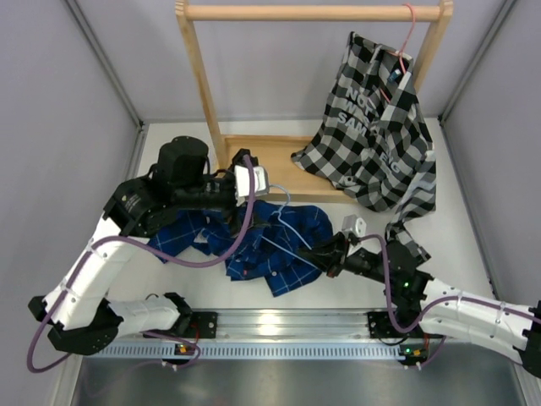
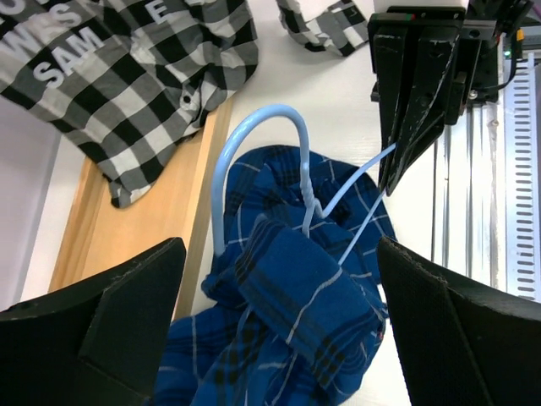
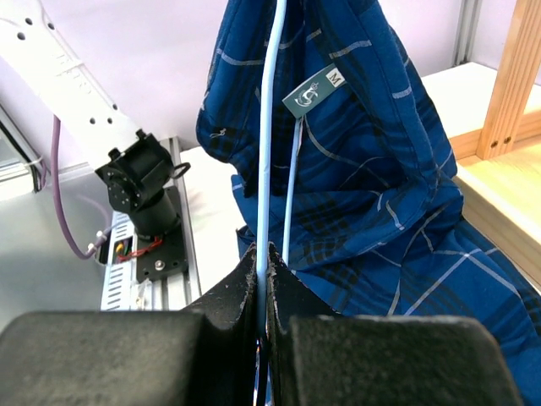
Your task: Place the shirt on the hanger
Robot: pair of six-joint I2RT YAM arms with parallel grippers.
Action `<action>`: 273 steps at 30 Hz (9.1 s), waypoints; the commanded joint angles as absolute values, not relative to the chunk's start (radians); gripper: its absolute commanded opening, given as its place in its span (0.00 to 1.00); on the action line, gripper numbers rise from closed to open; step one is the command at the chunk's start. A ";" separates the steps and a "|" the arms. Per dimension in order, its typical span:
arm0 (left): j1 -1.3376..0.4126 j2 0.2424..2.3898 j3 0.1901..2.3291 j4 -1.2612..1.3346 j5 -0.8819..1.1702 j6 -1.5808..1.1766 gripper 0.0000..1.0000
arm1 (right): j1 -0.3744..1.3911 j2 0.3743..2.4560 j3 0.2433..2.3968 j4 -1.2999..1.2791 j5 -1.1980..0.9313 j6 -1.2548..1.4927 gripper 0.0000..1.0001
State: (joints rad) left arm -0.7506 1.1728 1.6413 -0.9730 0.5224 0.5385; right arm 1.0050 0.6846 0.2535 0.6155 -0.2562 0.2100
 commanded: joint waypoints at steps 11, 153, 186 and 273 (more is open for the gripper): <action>-0.747 1.038 1.543 -0.999 0.414 0.531 0.80 | 0.996 0.488 0.268 0.528 -0.285 0.146 0.00; -0.764 0.775 1.029 -0.719 0.190 0.115 0.00 | 0.376 1.312 1.080 -0.040 -0.084 0.347 0.00; -0.785 0.930 1.078 -0.655 0.107 -0.064 0.00 | 0.336 1.321 0.586 0.799 -0.744 0.827 0.34; -0.784 0.966 1.218 -0.732 -0.281 -0.198 0.00 | 0.445 1.079 0.898 0.164 -0.285 0.500 0.00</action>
State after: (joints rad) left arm -0.7864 0.9691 1.1355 -0.7002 -0.1272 -0.1467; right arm 0.4145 1.2392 0.9382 0.1154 -0.3515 0.4507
